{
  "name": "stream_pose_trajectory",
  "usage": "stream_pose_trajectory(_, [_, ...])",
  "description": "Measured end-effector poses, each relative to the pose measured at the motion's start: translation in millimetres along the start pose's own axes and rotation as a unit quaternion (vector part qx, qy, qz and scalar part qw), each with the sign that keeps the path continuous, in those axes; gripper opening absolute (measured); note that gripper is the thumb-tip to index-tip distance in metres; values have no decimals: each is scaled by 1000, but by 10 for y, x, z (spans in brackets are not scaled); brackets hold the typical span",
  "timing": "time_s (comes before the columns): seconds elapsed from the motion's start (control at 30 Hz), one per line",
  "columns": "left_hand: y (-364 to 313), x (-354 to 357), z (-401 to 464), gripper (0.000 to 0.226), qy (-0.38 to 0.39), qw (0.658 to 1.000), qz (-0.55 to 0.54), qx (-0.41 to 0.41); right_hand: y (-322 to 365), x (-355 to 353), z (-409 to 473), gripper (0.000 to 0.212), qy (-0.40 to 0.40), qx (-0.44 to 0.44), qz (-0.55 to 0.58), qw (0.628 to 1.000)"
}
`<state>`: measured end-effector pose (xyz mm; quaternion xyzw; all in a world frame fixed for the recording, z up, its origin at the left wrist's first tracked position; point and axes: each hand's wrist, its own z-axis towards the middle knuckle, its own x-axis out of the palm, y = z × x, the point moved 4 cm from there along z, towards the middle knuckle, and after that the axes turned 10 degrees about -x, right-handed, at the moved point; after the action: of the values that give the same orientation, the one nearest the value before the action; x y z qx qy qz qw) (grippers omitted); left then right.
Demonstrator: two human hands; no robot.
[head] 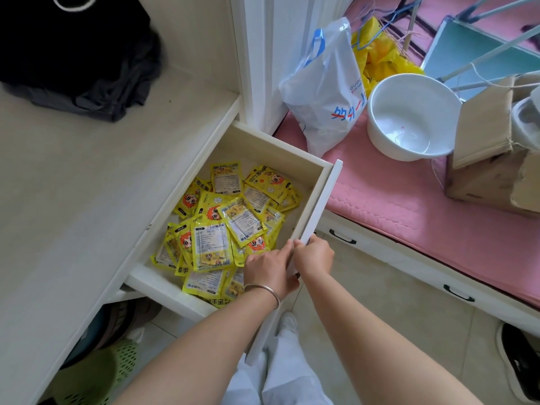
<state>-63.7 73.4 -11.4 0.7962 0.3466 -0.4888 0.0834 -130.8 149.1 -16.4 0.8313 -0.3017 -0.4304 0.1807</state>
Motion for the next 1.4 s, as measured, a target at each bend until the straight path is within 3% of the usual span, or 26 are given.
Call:
stream_pose_trajectory(0.23, [163,-90,70,71,-13,1000,11,-10,172,115,28,20,14,-1,-3,1000])
stream_pose_trajectory(0.63, [757,-398,186,67,-47,998,30,-21,641,583,-18,35,74,-39,-12,996])
stream_pose_trajectory(0.83, [1007,-611,249,65,-119,989,93,-1,900,774,22,36,98,-86,-54,990])
stream_pose_trajectory(0.97, [1231,-702,279,72,-154,981,115,-38,1058,938,-42,38,132,-106,-81,982])
stream_pose_trajectory(1.1, [1283,-630,279,67,-242,959,150,15,1188,1110,-138,39,158,-109,-97,977])
stream_pose_trajectory(1.2, [1331,-642,205,55,-308,941,108,91,1280,1158,-155,39,173,-117,-74,975])
stream_pose_trajectory(1.3, [1442,-491,133,47,-279,941,140,132,1365,1251,-161,51,180,-112,-34,977])
stream_pose_trajectory(1.4, [1562,-267,90,46,-179,951,165,189,1443,1343,-196,71,200,-102,-11,974])
